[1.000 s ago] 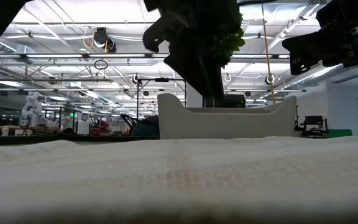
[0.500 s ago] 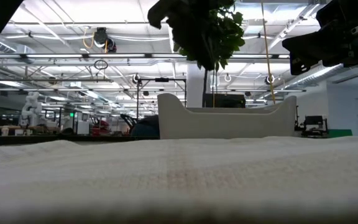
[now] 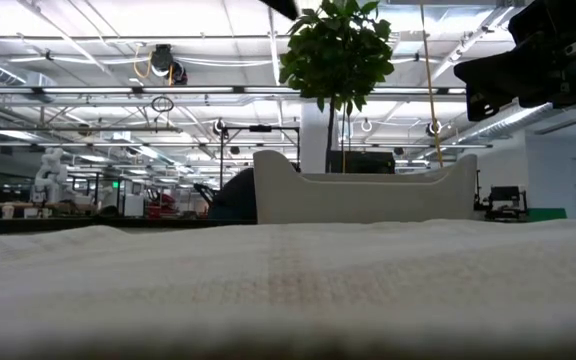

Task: Pick and placing Produce into tupperware
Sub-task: Return to Home Position

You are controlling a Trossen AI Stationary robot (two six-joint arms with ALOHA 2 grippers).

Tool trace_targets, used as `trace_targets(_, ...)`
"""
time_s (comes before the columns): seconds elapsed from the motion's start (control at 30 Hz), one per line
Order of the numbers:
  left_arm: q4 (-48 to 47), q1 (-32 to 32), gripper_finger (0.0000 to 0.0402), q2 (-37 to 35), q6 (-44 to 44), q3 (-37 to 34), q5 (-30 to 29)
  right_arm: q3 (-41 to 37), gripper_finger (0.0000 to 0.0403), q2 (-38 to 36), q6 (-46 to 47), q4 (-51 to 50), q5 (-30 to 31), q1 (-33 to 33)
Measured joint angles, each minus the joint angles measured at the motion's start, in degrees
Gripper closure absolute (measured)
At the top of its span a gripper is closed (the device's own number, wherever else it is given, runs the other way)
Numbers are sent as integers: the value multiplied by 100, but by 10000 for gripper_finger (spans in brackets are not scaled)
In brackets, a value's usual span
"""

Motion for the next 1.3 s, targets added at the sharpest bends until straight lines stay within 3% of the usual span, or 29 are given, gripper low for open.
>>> trace_targets(0.2,682,2,400,-1252,-276,-1387,-470,1,403,-29,-4,57,0,-4)
trace_targets(0.43,3476,4,401,-2981,-571,-3907,-639,0,403,-54,-43,489,232,-3)
trace_targets(0.53,4481,-48,401,-3587,-693,-4865,-1047,0,403,-145,-72,450,576,-2)
trace_targets(0.7,5171,-351,401,-4560,-943,-6054,-2041,-1,403,-428,-119,392,763,-2)
trace_targets(0.8,5824,-610,401,-5069,-1018,-6728,-2184,1,403,-680,-197,323,763,-2)
trace_targets(1.0,7234,-928,401,-5623,-889,-7969,-2427,1,403,-1136,-215,-361,758,-2)
trace_targets(1.3,9332,-835,401,-5697,-898,-9701,-2408,-1,403,-1260,-213,-1071,732,-2)
